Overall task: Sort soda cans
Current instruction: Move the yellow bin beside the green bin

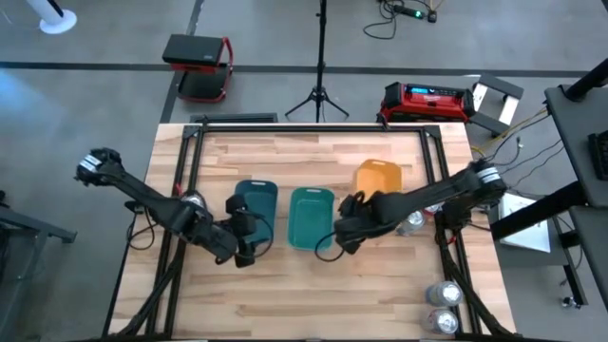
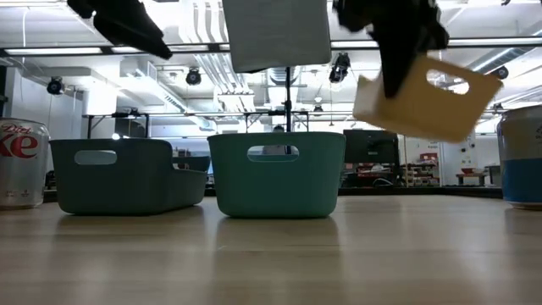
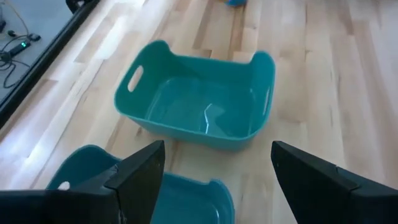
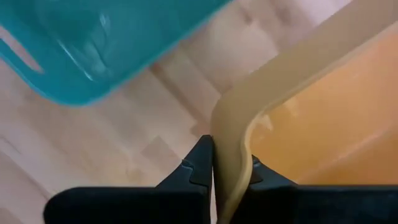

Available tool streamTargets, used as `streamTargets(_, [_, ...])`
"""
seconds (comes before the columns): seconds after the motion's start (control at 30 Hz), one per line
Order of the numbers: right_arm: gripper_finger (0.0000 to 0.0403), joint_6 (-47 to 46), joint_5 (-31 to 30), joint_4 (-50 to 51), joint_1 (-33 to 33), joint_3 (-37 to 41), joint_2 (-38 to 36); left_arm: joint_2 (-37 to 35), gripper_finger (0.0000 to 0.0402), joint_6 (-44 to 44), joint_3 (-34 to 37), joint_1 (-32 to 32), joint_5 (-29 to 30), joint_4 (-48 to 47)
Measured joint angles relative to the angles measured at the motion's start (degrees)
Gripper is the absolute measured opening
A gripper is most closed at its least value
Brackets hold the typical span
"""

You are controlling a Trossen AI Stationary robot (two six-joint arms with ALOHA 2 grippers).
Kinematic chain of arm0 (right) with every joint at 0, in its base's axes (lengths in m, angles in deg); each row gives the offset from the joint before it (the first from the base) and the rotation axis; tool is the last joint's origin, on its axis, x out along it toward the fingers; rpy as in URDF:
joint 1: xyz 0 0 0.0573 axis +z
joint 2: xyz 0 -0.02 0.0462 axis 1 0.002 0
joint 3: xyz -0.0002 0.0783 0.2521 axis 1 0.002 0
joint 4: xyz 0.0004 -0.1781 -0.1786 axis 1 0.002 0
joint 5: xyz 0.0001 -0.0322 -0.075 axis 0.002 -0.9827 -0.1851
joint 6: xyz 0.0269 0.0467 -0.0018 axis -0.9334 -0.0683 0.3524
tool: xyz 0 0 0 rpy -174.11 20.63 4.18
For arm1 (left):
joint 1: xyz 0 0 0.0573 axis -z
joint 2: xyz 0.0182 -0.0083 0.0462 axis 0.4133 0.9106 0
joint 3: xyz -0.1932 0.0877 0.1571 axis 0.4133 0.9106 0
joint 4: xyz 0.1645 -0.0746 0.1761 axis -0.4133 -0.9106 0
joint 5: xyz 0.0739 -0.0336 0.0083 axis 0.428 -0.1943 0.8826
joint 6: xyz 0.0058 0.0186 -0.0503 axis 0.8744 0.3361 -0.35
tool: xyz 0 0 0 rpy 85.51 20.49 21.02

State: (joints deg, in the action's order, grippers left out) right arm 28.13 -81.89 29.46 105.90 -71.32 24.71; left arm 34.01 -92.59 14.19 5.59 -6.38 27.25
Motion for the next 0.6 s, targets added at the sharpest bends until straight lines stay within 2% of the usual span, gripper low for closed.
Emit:
streamTargets(0.07, [0.0009, 1.05, 3.3, -0.71, -0.18, 0.07, 2.76, 1.27, 0.0278, -0.19, 0.0, 0.0, -1.64, 0.03])
streamTargets(0.17, [0.0009, 3.87, 10.57, -5.91, -0.42, 0.15, 6.5, 3.26, 0.0278, 2.53, 0.0, 0.1, -7.97, 0.47])
streamTargets(0.27, [0.0009, 6.03, 15.32, -8.81, -1.07, 0.15, 9.95, 4.32, 0.0278, 3.61, 0.02, 0.1, -8.47, 1.41])
streamTargets(0.4, [0.0009, 7.21, 18.42, -8.4, -2.62, 0.2, 13.19, 4.77, 0.0278, 4.0, 0.02, 0.31, -8.44, 0.93])
streamTargets(0.6, [0.002, 6.95, 18.79, -8.76, -3.94, 0.19, 13.82, 4.63, 0.0278, 3.18, 0.02, 1.78, -8.5, 0.8])
